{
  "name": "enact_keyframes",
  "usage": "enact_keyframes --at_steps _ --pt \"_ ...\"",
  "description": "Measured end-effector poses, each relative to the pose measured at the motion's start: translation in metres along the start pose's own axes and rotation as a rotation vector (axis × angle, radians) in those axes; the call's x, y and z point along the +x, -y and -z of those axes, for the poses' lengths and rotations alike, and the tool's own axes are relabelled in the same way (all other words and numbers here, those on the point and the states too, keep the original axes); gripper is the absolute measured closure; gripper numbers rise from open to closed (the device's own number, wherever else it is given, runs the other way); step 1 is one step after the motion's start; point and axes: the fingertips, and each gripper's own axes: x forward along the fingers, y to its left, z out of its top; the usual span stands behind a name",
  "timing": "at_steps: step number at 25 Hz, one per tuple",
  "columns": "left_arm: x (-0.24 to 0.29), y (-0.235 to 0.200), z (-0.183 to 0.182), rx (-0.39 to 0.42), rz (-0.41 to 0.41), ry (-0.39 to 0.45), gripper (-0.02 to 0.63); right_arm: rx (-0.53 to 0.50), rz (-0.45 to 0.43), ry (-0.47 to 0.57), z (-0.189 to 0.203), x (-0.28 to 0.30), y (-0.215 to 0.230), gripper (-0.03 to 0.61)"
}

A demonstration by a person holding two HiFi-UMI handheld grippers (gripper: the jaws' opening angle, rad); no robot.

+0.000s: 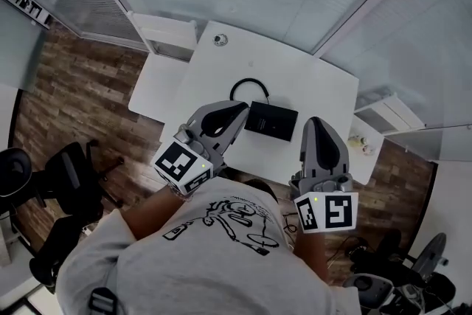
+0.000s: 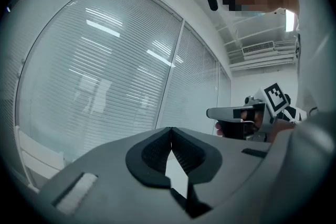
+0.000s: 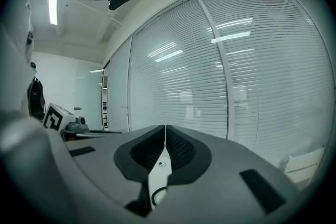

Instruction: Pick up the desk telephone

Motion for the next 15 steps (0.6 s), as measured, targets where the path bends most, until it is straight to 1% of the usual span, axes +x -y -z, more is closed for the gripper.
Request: enact_keyframes --at_steps 4,8,15 --pt "0.012 -0.009 0.005 -0.01 0.019 -0.016 0.611 0.001 0.027 -0.013 0.004 0.006 0.01 0.572" --pt "0.027 -0.01 0.002 -0.008 0.026 -0.014 0.611 0.006 0.038 -0.015 0.004 0.012 0.024 0.572" --pt "0.054 -0.012 -0.001 -0.015 0.004 -0.015 0.611 0.014 0.037 -0.029 0.003 0.016 0.051 0.572"
